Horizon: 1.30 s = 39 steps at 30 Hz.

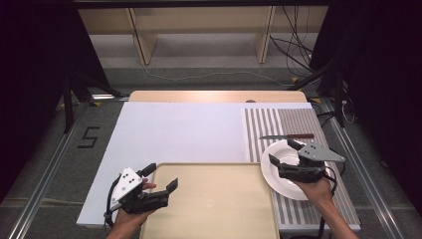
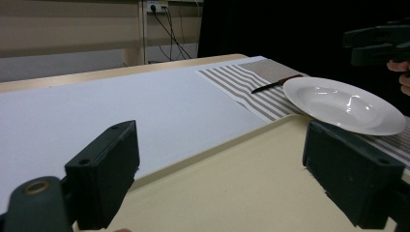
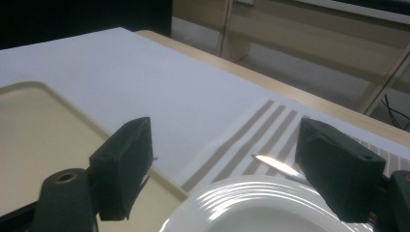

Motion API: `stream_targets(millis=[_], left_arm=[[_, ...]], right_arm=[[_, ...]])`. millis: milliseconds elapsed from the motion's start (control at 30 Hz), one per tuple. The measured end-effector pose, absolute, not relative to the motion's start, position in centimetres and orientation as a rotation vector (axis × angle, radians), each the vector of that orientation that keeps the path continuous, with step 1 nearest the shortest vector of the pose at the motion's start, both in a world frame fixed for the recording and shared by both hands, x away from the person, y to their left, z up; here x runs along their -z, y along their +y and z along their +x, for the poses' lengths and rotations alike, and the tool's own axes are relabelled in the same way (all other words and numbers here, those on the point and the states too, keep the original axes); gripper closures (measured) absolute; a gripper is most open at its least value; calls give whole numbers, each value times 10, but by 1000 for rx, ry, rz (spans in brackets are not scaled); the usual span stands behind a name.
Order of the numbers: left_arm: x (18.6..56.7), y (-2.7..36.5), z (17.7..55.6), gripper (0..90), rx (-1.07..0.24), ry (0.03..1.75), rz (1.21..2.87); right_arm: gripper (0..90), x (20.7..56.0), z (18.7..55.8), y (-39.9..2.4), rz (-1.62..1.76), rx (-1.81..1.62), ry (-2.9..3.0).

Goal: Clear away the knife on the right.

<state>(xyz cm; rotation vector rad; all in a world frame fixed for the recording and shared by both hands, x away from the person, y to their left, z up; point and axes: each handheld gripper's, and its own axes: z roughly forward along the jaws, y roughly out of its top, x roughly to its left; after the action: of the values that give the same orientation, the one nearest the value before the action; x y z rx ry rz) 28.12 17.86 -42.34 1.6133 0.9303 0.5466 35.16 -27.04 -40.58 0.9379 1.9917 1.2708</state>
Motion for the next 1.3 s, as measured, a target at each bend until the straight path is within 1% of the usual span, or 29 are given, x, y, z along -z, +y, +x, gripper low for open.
stream_targets(millis=[333,600,633,767,800,900,1000,1100,1133,1300], left_arm=[[423,180,281,128,-537,937,1604],[423,180,281,128,-534,939,1603],[423,180,281,128,-533,940,1603],[422,178,280,129,-520,929,1598],[422,177,280,129,-521,924,1598],[422,177,280,128,-519,927,1606],[422,178,281,128,-518,934,1599],[423,178,281,128,-513,934,1603],[423,178,281,128,-515,931,1606],[422,177,280,128,-517,929,1602]], right_arm=[[225,419,390,-281,1041,-1152,1992],[225,417,413,-293,1130,-1072,1999],[225,418,423,-298,1173,-1046,2039],[237,420,433,-304,1230,-996,2066],[237,421,440,-307,1260,-975,2103],[239,421,448,-310,1265,-925,2120],[254,422,464,-317,1297,-890,2137],[252,424,472,-319,1317,-859,2147],[248,428,483,-322,1359,-818,2177],[253,432,501,-331,1419,-749,2206]])
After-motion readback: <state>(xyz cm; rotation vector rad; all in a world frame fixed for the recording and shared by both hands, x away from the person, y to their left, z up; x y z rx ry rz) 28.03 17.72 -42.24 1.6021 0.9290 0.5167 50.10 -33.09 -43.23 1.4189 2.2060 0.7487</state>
